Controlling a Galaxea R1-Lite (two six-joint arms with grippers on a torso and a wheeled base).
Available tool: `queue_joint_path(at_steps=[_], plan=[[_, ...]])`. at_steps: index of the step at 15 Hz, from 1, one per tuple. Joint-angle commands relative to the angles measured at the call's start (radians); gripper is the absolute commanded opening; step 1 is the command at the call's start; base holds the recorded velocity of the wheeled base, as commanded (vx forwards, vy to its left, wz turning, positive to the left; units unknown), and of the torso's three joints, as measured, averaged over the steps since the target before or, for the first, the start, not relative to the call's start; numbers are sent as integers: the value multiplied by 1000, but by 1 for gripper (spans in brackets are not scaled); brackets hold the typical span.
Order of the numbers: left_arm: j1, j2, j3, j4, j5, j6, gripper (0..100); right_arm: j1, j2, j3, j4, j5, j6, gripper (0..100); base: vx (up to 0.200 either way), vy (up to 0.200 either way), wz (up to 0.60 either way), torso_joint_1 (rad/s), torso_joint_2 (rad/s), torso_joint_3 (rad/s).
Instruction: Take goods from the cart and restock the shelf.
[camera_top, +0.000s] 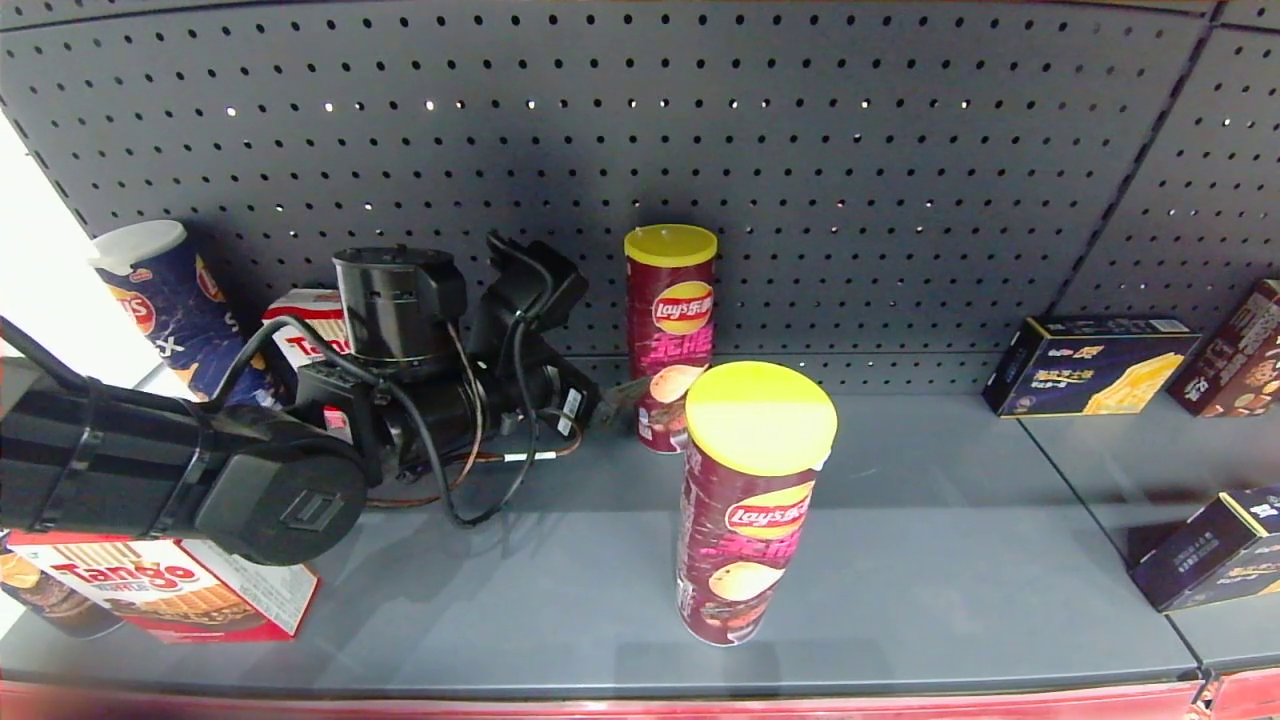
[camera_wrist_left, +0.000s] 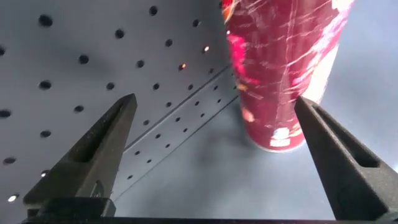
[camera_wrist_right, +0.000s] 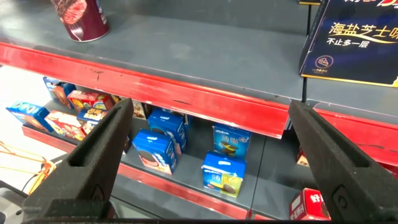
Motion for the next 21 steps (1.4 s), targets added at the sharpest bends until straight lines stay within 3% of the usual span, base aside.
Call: queue_joint_path(at_steps=[1, 3, 6, 9, 21], plan=[[10, -9, 15, -3, 2, 2, 100, 1, 1, 0, -1, 0, 0, 100, 0, 0, 0, 0, 0, 0], [10, -21, 47, -45, 13, 6, 100, -1, 1, 0, 0, 0, 0, 100, 0, 0, 0, 0, 0, 0], [8, -20, 70, -63, 88, 15, 100, 1, 1, 0, 0, 0, 0, 100, 0, 0, 0, 0, 0, 0], [7, 5, 64, -61, 122, 72, 100, 1, 1, 0, 0, 0, 0, 100, 0, 0, 0, 0, 0, 0], [-15, 103, -28, -54, 142, 70, 100, 1, 1, 0, 0, 0, 0, 100, 0, 0, 0, 0, 0, 0]])
